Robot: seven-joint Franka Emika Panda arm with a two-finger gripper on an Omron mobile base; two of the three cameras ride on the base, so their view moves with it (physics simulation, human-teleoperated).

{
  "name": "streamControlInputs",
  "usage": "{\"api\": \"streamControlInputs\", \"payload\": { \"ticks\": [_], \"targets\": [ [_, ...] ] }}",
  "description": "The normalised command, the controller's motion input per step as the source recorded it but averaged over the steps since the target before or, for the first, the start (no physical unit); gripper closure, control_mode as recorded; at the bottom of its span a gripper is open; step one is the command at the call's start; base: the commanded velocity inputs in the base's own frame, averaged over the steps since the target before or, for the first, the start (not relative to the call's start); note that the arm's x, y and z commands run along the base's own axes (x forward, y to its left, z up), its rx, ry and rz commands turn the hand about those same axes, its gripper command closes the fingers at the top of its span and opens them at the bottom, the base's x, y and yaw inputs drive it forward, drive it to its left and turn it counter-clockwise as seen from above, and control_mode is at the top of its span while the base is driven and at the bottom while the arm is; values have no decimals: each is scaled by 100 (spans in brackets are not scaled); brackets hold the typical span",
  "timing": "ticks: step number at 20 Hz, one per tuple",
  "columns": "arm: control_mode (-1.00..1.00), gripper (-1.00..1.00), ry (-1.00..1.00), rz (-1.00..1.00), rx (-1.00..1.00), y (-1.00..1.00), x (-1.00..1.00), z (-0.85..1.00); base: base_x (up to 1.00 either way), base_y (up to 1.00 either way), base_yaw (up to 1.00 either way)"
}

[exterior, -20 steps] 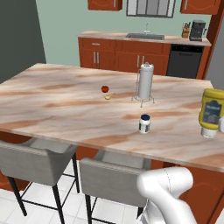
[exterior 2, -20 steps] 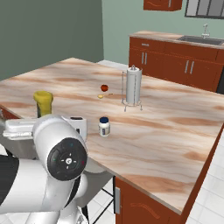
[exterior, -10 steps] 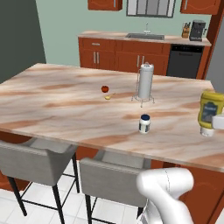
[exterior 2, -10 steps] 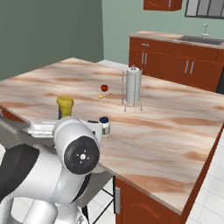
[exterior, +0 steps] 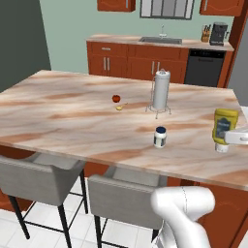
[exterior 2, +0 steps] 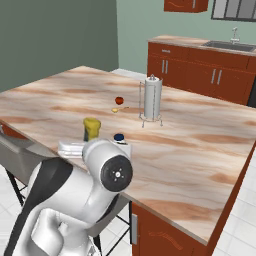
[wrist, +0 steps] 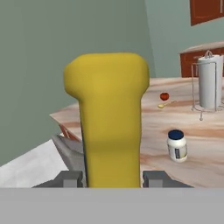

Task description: Move the mustard and mayonnaise from the cabinet to the dining counter.

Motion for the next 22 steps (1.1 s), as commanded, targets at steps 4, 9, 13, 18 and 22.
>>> {"api": "streamControlInputs", "payload": {
  "ticks": [4, 9, 13, 18, 22],
  "targets": [
    [-100, 100, -14, 3, 0, 0, 41, -59, 0, 0, 0],
    [-100, 100, -14, 3, -1, 0, 45, -45, 0, 0, 0],
    [-100, 100, -9, 9, -11, 4, 34, -42, 0, 0, 0],
    [-100, 100, 0, 4, -6, 6, 33, -31, 0, 0, 0],
    [-100, 100, 0, 1, -3, 9, 37, -29, 0, 0, 0]
  ]
}}
